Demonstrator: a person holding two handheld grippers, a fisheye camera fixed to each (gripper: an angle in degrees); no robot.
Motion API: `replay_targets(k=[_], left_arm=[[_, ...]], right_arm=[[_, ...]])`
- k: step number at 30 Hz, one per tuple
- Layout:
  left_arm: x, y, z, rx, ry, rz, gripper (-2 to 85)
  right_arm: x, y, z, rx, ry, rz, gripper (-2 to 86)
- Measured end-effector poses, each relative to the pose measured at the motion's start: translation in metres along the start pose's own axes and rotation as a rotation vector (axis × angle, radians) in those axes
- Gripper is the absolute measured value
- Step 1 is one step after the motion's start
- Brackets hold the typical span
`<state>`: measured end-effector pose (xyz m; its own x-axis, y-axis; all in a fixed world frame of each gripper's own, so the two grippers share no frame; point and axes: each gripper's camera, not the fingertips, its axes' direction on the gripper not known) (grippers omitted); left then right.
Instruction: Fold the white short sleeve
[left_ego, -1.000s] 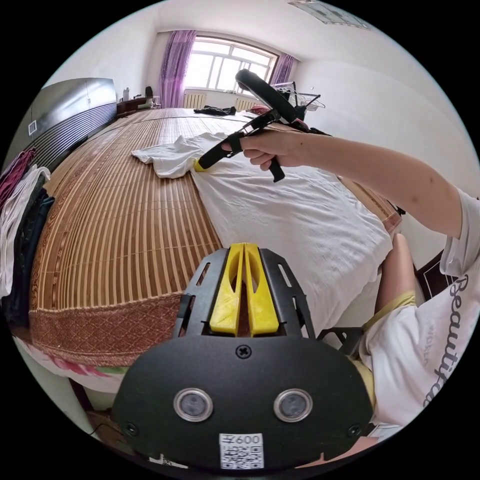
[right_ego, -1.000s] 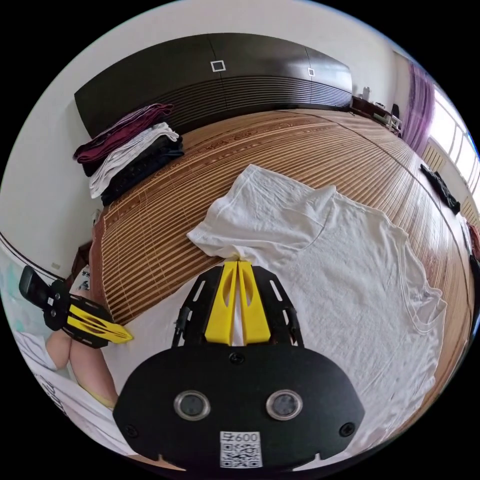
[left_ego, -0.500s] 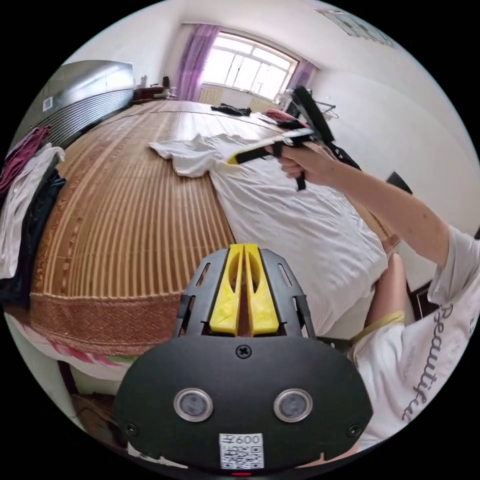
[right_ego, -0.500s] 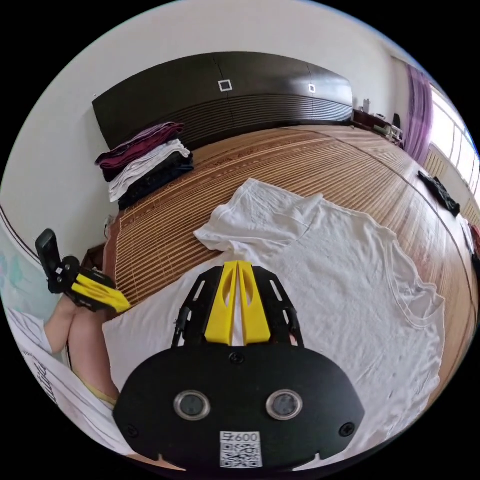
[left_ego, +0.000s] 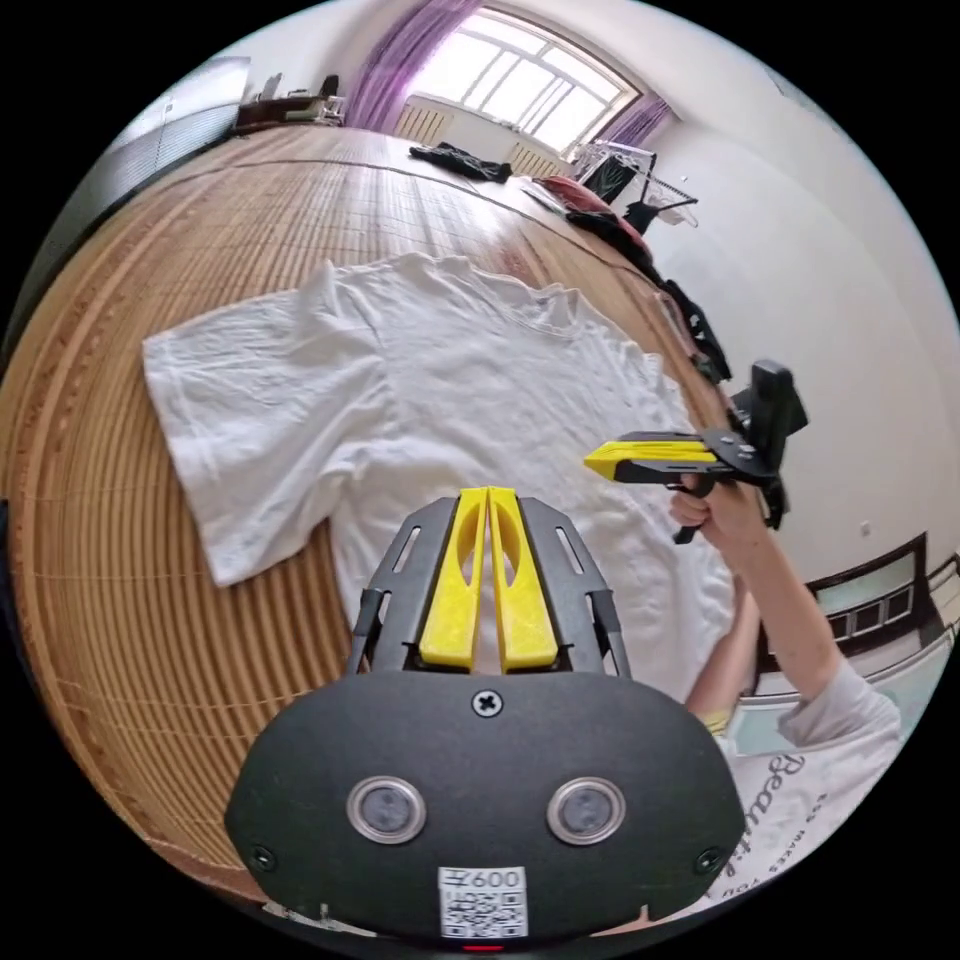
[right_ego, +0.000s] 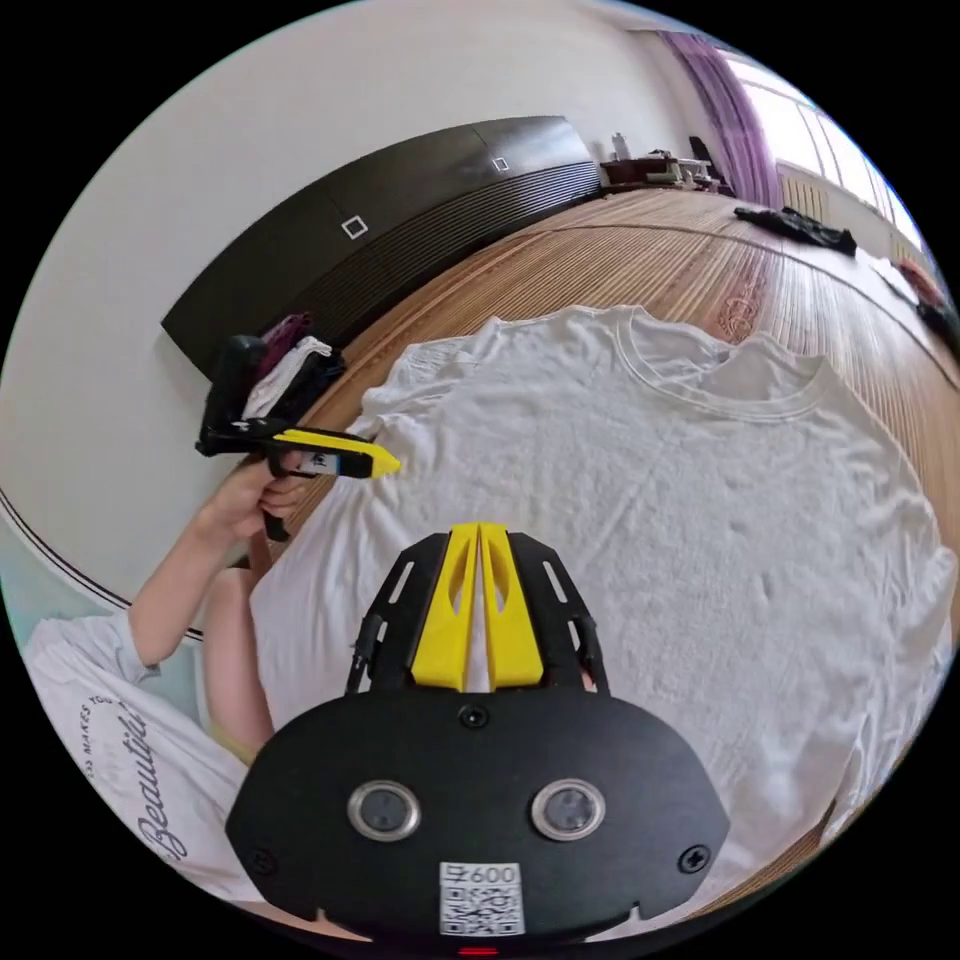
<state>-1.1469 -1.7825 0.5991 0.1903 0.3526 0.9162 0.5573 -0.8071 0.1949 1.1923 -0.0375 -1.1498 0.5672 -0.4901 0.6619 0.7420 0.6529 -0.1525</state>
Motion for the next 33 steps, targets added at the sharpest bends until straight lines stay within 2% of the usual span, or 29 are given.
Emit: replay_targets(k=[2, 5, 9, 14, 16, 19, 21, 24, 27, 29, 30, 31, 32, 33], left_arm=[[0.013, -0.009, 0.006, -0.050, 0.115, 0.035, 0.1], [0.026, -0.022, 0.014, -0.127, 0.196, 0.056, 0.1], [0.011, -0.035, 0.008, -0.136, 0.195, 0.016, 0.1], [-0.046, -0.039, -0.042, -0.077, 0.235, -0.055, 0.1], [-0.072, -0.035, -0.066, -0.036, 0.194, -0.129, 0.1], [-0.107, -0.019, -0.108, 0.082, 0.110, -0.320, 0.1], [-0.095, -0.016, -0.124, 0.141, 0.027, -0.307, 0.1], [-0.024, -0.042, -0.102, 0.054, 0.050, -0.092, 0.0], [0.064, -0.072, -0.049, -0.034, 0.259, 0.089, 0.0], [0.109, -0.092, 0.004, -0.104, 0.435, 0.084, 0.0], [0.116, -0.096, 0.016, -0.123, 0.451, 0.075, 0.0], [0.126, -0.104, 0.041, -0.172, 0.461, 0.050, 0.0], [0.122, -0.108, 0.052, -0.196, 0.373, 0.000, 0.0], [0.119, -0.109, 0.053, -0.203, 0.342, 0.007, 0.0]], right_arm=[[-0.003, -0.005, -0.001, -0.053, -0.138, -0.008, -0.9], [-0.013, -0.012, 0.002, -0.113, -0.227, -0.032, -0.9], [-0.012, -0.007, -0.015, -0.132, -0.153, -0.052, -0.8], [0.044, 0.038, -0.106, -0.082, -0.124, 0.066, -0.8], [0.071, 0.061, -0.144, -0.059, -0.121, 0.142, -0.8], [0.099, 0.098, -0.201, -0.025, -0.012, 0.254, -0.8], [0.098, 0.109, -0.225, 0.035, 0.045, 0.266, -0.8], [0.080, 0.099, -0.226, 0.094, 0.048, 0.243, -0.9], [0.048, 0.070, -0.184, 0.064, -0.072, 0.185, -0.9], [0.017, 0.049, -0.145, 0.035, -0.158, 0.140, -0.9], [0.011, 0.045, -0.137, 0.028, -0.172, 0.134, -0.9], [0.005, 0.039, -0.123, -0.014, -0.083, 0.185, -0.8], [-0.003, 0.039, -0.121, -0.032, -0.025, 0.139, -0.8], [-0.004, 0.041, -0.123, -0.024, -0.041, 0.117, -0.8]])
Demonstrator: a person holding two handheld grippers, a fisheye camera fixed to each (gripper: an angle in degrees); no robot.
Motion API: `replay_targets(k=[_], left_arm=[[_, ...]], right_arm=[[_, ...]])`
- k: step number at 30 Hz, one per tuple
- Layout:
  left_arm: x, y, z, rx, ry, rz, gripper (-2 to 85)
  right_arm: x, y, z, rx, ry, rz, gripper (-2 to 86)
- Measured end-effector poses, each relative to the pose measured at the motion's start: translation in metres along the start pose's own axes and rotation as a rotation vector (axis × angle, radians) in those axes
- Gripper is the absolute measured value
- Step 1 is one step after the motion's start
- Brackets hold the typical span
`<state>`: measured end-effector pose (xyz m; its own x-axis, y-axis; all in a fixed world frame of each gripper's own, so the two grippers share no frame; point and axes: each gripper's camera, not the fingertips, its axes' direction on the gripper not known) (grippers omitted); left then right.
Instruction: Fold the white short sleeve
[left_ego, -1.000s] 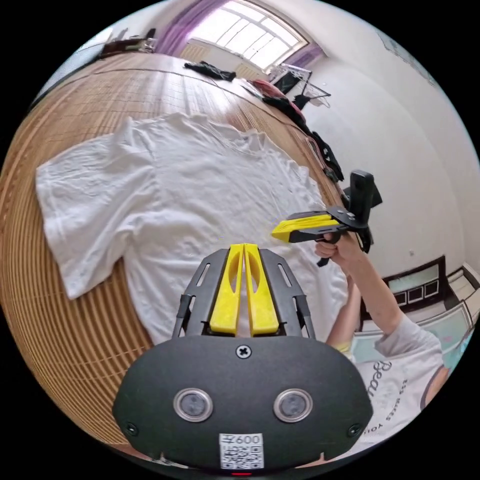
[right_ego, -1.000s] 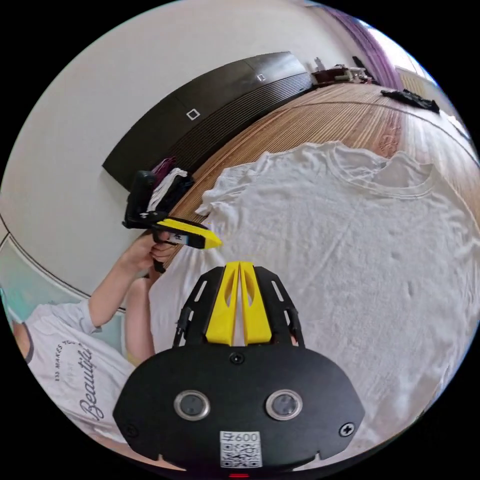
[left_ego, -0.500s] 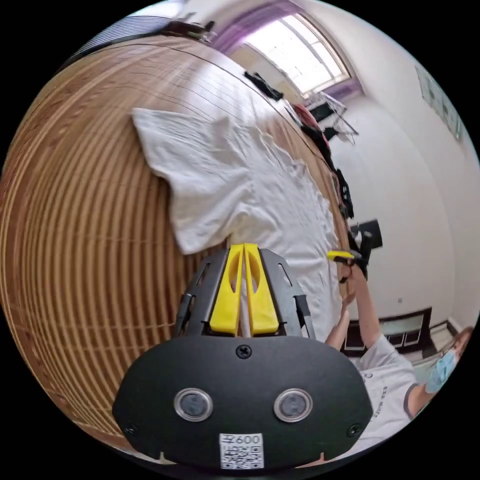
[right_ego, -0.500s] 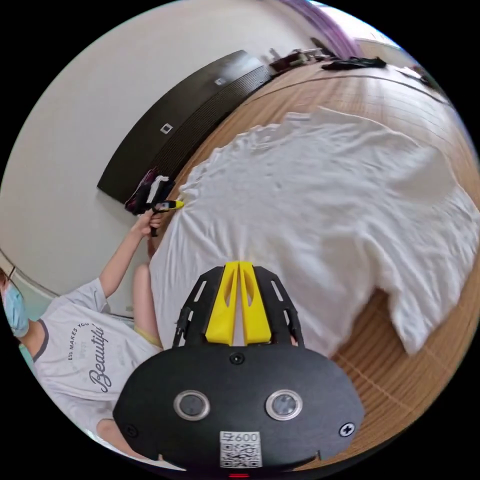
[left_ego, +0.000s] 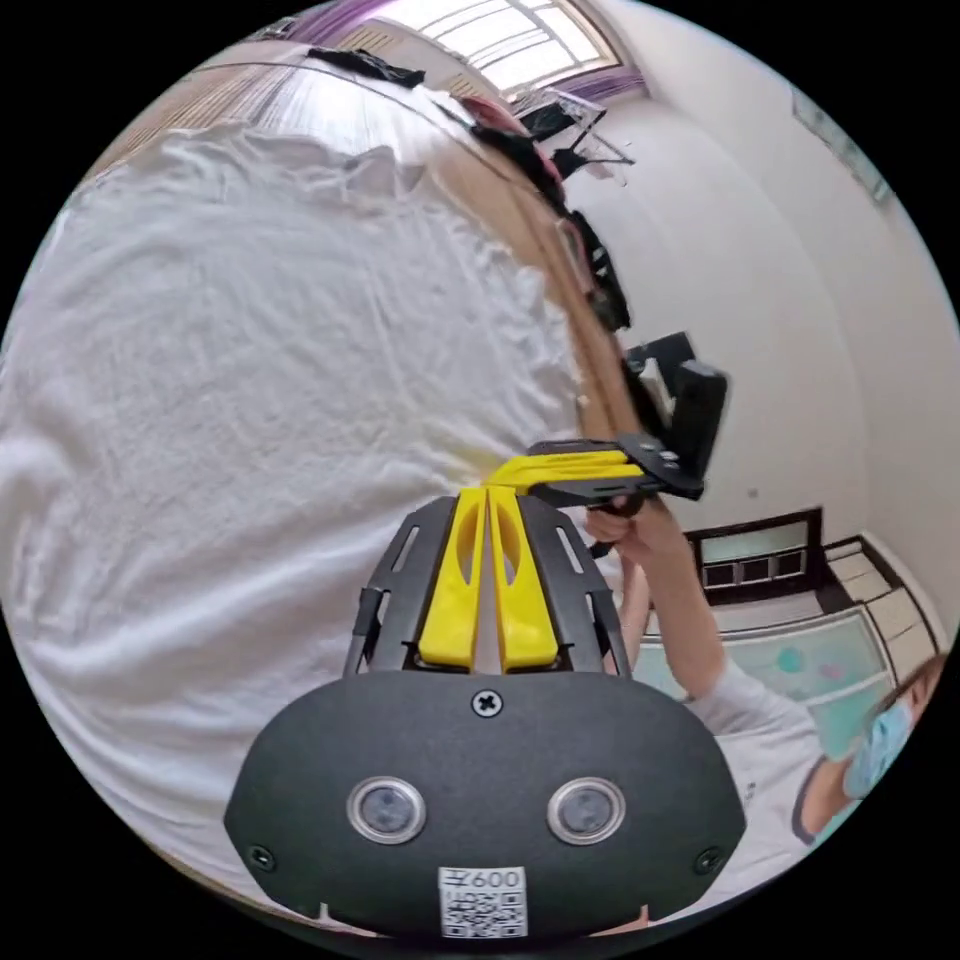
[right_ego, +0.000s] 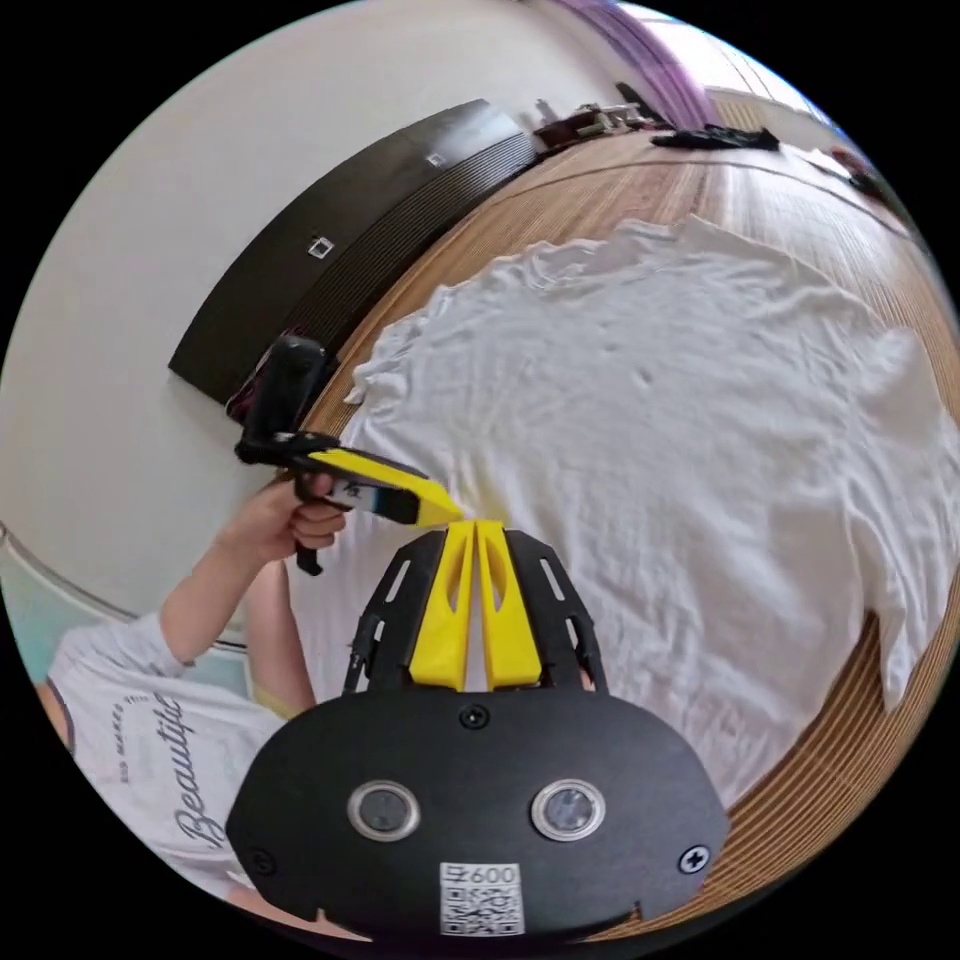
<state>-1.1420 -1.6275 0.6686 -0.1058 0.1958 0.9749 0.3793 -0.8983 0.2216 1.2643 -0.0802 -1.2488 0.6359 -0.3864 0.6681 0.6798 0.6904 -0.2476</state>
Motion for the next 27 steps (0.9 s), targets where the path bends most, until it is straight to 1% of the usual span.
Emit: replay_targets(k=[1, 2, 3, 5, 6, 8, 9, 10, 11, 13, 16, 18, 20, 22, 24, 25, 26, 27], left_arm=[[-0.009, 0.000, -0.008, -0.003, 0.052, 0.019, 0.0], [-0.028, 0.007, -0.025, 0.007, 0.100, -0.040, 0.0], [-0.037, 0.013, -0.038, 0.023, 0.101, -0.068, 0.0], [-0.072, 0.046, -0.099, 0.090, 0.043, -0.105, 0.1], [-0.082, 0.056, -0.115, 0.104, 0.044, -0.128, 0.1], [-0.125, 0.106, -0.183, 0.223, 0.044, -0.225, 0.1], [-0.135, 0.120, -0.199, 0.263, 0.047, -0.258, 0.2], [-0.152, 0.150, -0.232, 0.330, -0.020, -0.334, 0.2], [-0.163, 0.175, -0.257, 0.395, -0.043, -0.386, 0.2], [-0.161, 0.201, -0.280, 0.466, -0.067, -0.403, 0.2], [-0.128, 0.203, -0.275, 0.401, -0.025, -0.252, 0.1], [-0.107, 0.192, -0.255, 0.334, 0.000, -0.186, 0.1], [-0.085, 0.167, -0.222, 0.277, 0.029, -0.127, 0.1], [-0.081, 0.148, -0.199, 0.244, 0.074, -0.113, 0.1], [-0.088, 0.137, -0.184, 0.195, 0.041, -0.151, 0.1], [-0.093, 0.137, -0.182, 0.181, -0.010, -0.161, 0.1], [-0.097, 0.142, -0.183, 0.172, -0.030, -0.145, 0.1], [-0.099, 0.145, -0.184, 0.182, -0.013, -0.141, 0.2]], right_arm=[[0.007, 0.004, -0.006, -0.009, -0.006, 0.022, -0.8], [0.017, 0.010, -0.016, -0.009, -0.021, 0.062, -0.8], [0.021, 0.014, -0.021, -0.008, -0.020, 0.067, -0.8], [0.037, 0.033, -0.044, 0.029, -0.016, 0.069, -0.8], [0.042, 0.038, -0.049, 0.037, -0.017, 0.082, -0.8], [0.063, 0.056, -0.063, 0.061, -0.032, 0.142, -0.8], [0.067, 0.060, -0.066, 0.068, -0.033, 0.160, -0.8], [0.070, 0.066, -0.070, 0.085, -0.029, 0.179, -0.8], [0.067, 0.068, -0.070, 0.091, -0.002, 0.179, -0.8], [0.049, 0.061, -0.064, 0.093, 0.041, 0.135, -0.8], [-0.002, 0.027, -0.029, 0.089, -0.001, -0.002, -0.8], [-0.038, -0.001, 0.005, 0.073, -0.050, -0.073, -0.8], [-0.082, -0.035, 0.058, 0.037, -0.119, -0.131, -0.8], [-0.109, -0.055, 0.099, 0.004, -0.138, -0.152, -0.8], [-0.126, -0.072, 0.135, -0.030, -0.129, -0.152, -0.8], [-0.135, -0.082, 0.155, -0.036, -0.115, -0.147, -0.8], [-0.142, -0.091, 0.172, -0.034, -0.108, -0.156, -0.8], [-0.145, -0.096, 0.180, -0.033, -0.103, -0.161, -0.8]])
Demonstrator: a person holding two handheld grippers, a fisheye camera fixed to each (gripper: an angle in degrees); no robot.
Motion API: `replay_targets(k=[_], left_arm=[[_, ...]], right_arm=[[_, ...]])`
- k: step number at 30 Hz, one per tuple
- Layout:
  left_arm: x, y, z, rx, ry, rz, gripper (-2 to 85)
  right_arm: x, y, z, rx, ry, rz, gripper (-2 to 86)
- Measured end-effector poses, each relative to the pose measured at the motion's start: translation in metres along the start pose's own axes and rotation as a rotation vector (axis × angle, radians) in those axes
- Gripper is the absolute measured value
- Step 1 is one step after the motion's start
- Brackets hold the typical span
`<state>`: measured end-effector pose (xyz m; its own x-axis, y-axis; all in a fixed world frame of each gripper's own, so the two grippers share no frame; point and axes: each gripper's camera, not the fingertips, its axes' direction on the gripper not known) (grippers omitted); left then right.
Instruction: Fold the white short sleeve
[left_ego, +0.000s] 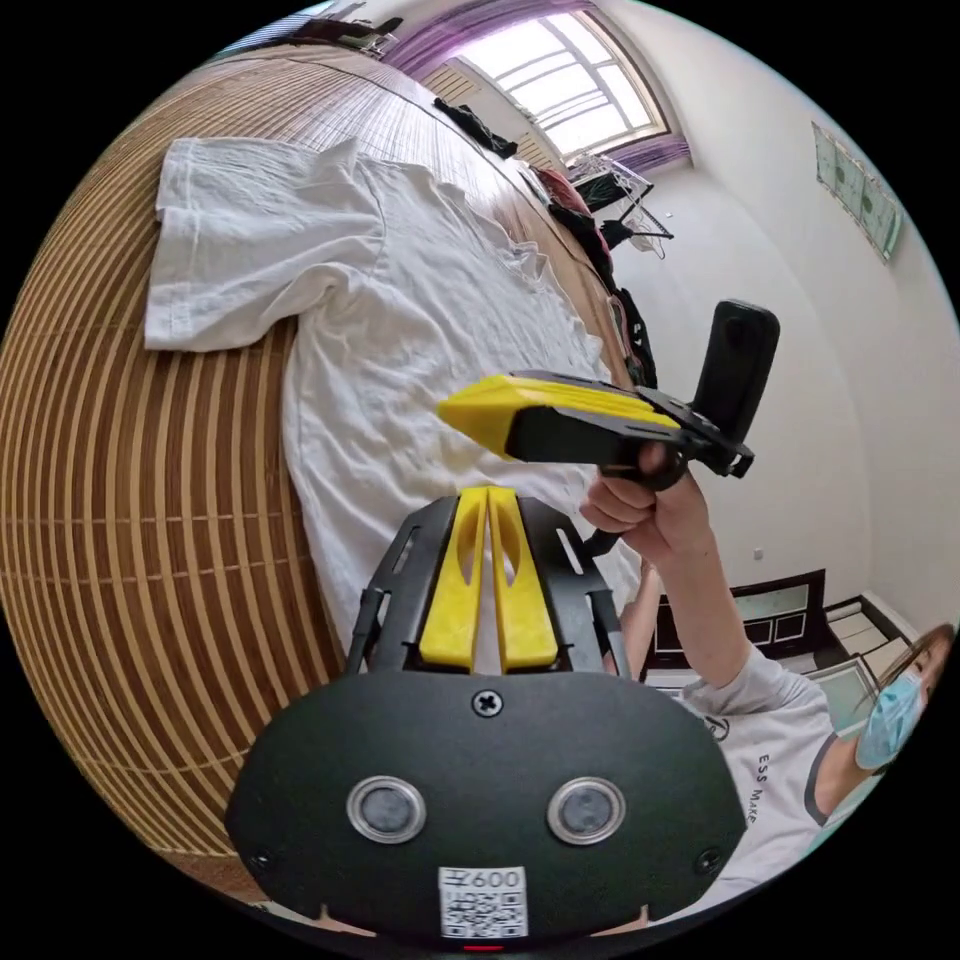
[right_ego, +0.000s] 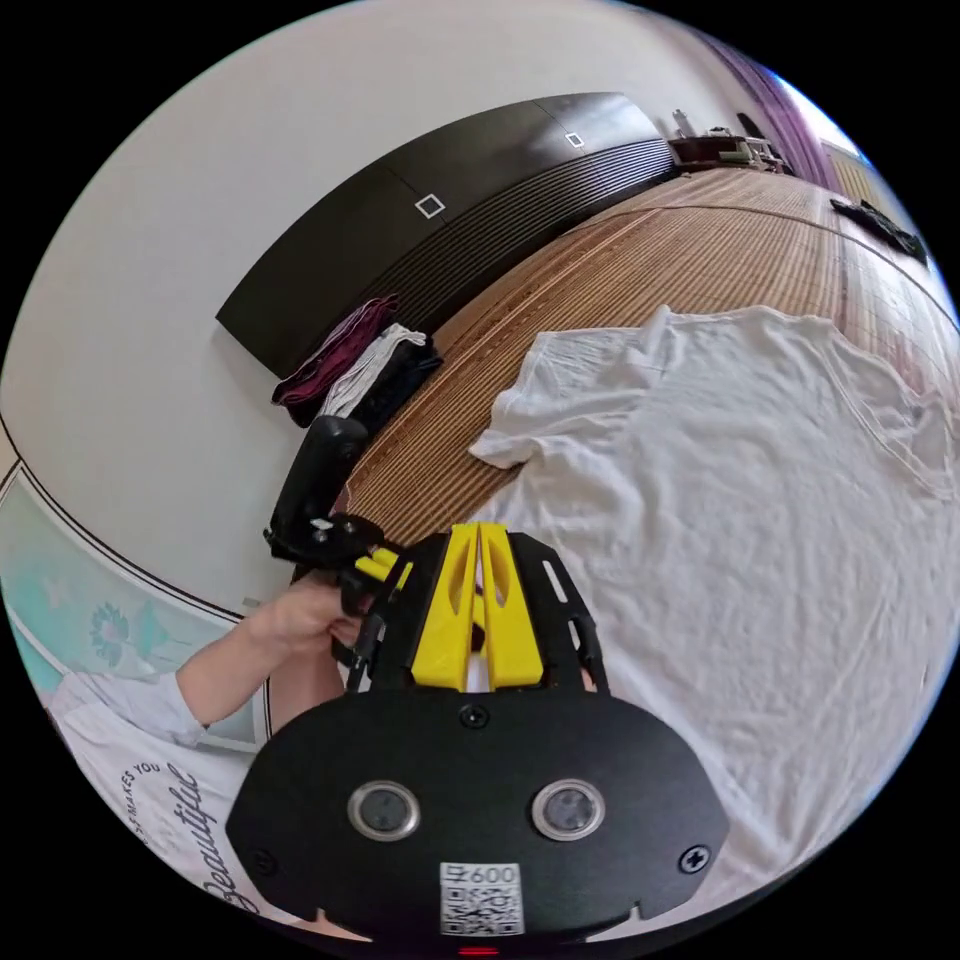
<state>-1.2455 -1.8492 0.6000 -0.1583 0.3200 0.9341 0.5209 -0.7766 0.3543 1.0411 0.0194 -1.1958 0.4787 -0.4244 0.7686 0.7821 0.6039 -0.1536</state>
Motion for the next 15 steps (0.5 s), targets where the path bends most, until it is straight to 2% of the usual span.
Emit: replay_targets(k=[3, 4, 10, 15], left_arm=[[-0.017, 0.017, -0.007, 0.035, 0.073, -0.020, 0.1], [-0.018, 0.025, -0.010, 0.026, 0.078, 0.007, 0.1], [-0.035, 0.091, -0.053, 0.029, -0.011, 0.049, 0.1], [-0.053, 0.125, -0.061, 0.057, 0.031, 0.008, 0.1]], right_arm=[[-0.002, -0.027, 0.046, -0.091, 0.084, -0.033, -0.8], [0.000, -0.032, 0.066, -0.184, 0.189, -0.051, -0.8], [0.011, -0.031, 0.082, -0.195, 0.152, -0.159, -0.8], [0.015, -0.028, 0.095, -0.145, 0.210, -0.202, -0.8]])
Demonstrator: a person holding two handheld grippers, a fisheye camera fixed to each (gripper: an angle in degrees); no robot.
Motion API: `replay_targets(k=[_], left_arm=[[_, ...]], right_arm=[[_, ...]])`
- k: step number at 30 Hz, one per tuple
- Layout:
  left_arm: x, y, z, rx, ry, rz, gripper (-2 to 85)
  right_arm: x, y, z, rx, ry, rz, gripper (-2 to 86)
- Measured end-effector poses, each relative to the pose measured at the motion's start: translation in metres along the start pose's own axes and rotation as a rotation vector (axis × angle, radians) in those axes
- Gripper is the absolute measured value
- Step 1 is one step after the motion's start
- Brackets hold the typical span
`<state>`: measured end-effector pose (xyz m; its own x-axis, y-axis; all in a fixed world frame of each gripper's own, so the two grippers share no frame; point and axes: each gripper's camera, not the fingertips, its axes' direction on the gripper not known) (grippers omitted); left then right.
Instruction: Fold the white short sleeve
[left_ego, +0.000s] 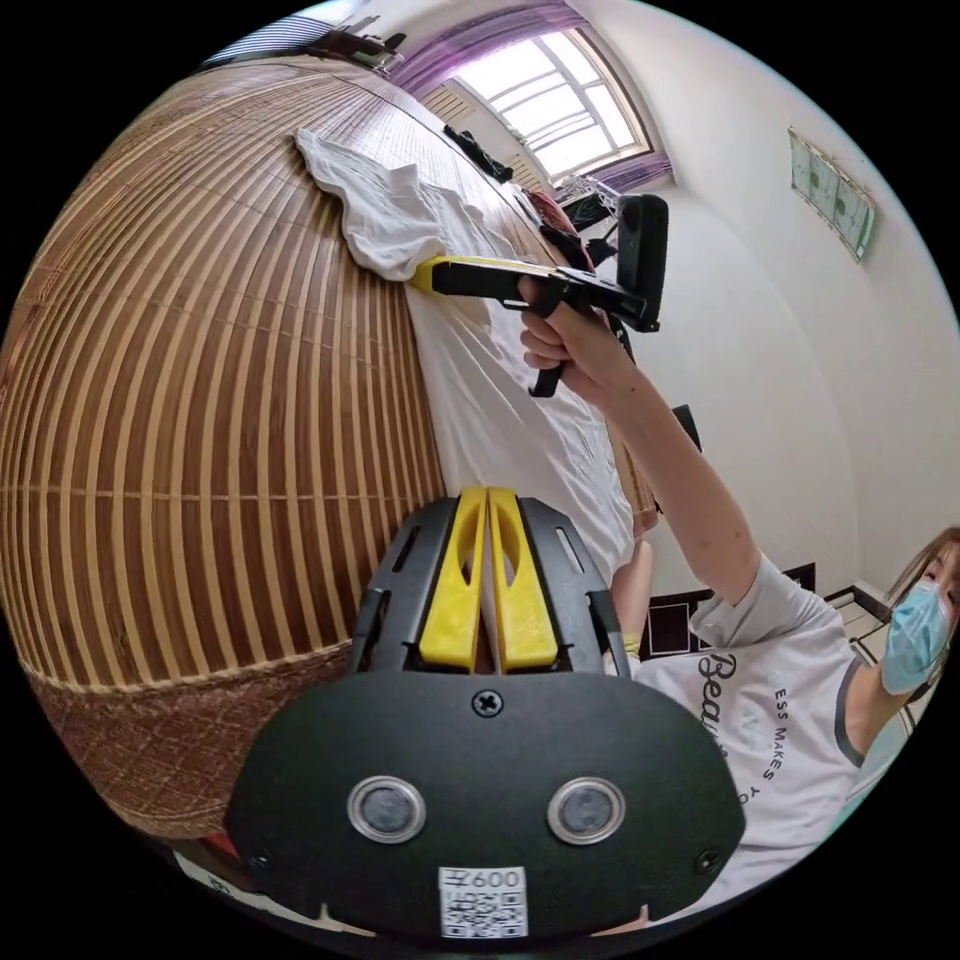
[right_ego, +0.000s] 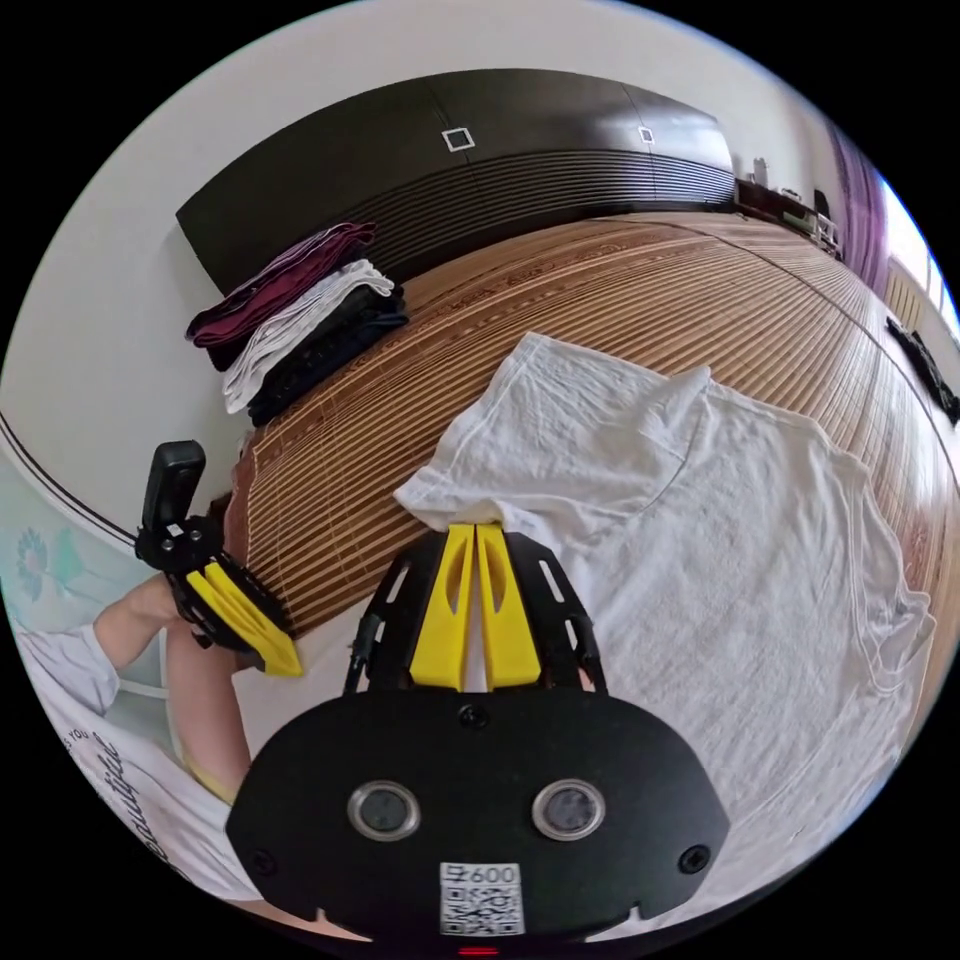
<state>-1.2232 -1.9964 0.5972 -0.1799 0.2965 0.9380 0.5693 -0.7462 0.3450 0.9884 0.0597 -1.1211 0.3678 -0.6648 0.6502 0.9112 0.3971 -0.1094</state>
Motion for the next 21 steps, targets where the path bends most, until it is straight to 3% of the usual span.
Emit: replay_targets(k=[7, 10, 18, 19, 21], left_arm=[[0.017, 0.003, 0.020, -0.125, -0.115, 0.078, 0.0], [0.021, 0.019, 0.027, -0.122, -0.132, 0.087, 0.0], [0.043, 0.078, 0.037, -0.032, -0.110, 0.114, 0.1], [0.047, 0.090, 0.041, -0.038, -0.078, 0.116, 0.1], [0.050, 0.106, 0.064, -0.162, -0.204, 0.113, 0.1]], right_arm=[[0.011, 0.006, 0.010, -0.010, -0.103, 0.013, -0.8], [0.016, 0.026, -0.007, 0.098, -0.199, 0.008, -0.8], [0.017, 0.033, 0.028, 0.026, -0.118, 0.041, -0.8], [0.009, 0.031, 0.033, 0.023, -0.085, 0.020, -0.8], [-0.005, 0.027, 0.041, 0.017, -0.038, -0.020, -0.8]])
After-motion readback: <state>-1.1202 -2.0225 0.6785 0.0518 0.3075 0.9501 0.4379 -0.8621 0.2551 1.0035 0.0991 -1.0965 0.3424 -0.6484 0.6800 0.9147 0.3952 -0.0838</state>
